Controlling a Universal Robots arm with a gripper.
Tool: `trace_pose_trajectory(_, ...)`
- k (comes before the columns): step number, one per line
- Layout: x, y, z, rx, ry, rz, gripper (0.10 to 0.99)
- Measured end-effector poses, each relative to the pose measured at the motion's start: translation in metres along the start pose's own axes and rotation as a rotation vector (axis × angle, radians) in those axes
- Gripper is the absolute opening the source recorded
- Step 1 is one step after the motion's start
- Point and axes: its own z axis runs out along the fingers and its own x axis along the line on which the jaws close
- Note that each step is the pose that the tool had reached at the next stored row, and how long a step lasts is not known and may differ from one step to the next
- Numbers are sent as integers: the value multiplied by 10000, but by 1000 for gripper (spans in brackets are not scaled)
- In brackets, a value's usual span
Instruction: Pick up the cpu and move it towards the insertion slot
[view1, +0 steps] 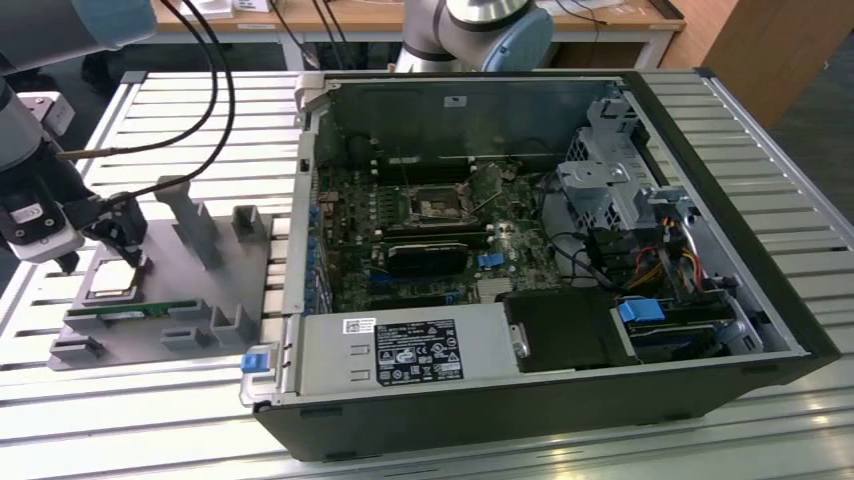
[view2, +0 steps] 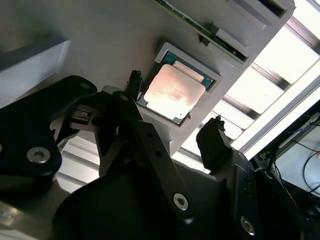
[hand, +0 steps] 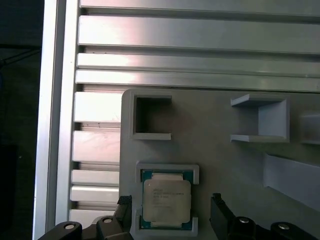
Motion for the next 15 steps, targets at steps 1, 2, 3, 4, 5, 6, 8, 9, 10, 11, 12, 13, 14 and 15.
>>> trace_pose_trajectory(1, 0, 0, 9, 0, 1, 0, 722)
trace_pose_trajectory(2, 0, -1, 20, 0, 1, 0, 722)
trace_pose_trajectory(3, 0, -1, 30, 0, 2, 0, 722)
trace_pose_trajectory(4, 0, -1, 40, 0, 3, 0, 722)
trace_pose_trajectory(5, 0, -2, 51, 0, 3, 0, 722)
trace_pose_trajectory(6, 1, -2, 64, -2, 3, 0, 722)
trace_pose_trajectory(8, 3, -4, 93, -2, 3, 1, 722)
trace_pose_trajectory(9, 4, -6, 109, -3, 3, 0, 722)
trace_pose_trajectory(10, 7, -7, 125, -2, 4, -1, 722)
trace_pose_trajectory(11, 11, -9, 140, -2, 5, -2, 722)
trace_pose_trajectory(12, 13, -9, 151, -2, 4, -2, 722)
trace_pose_trajectory(13, 14, -9, 157, -3, 3, -1, 722)
trace_pose_trajectory(14, 15, -8, 163, -3, 3, 0, 722)
trace_pose_trajectory(15, 14, -8, 170, -3, 2, 0, 722)
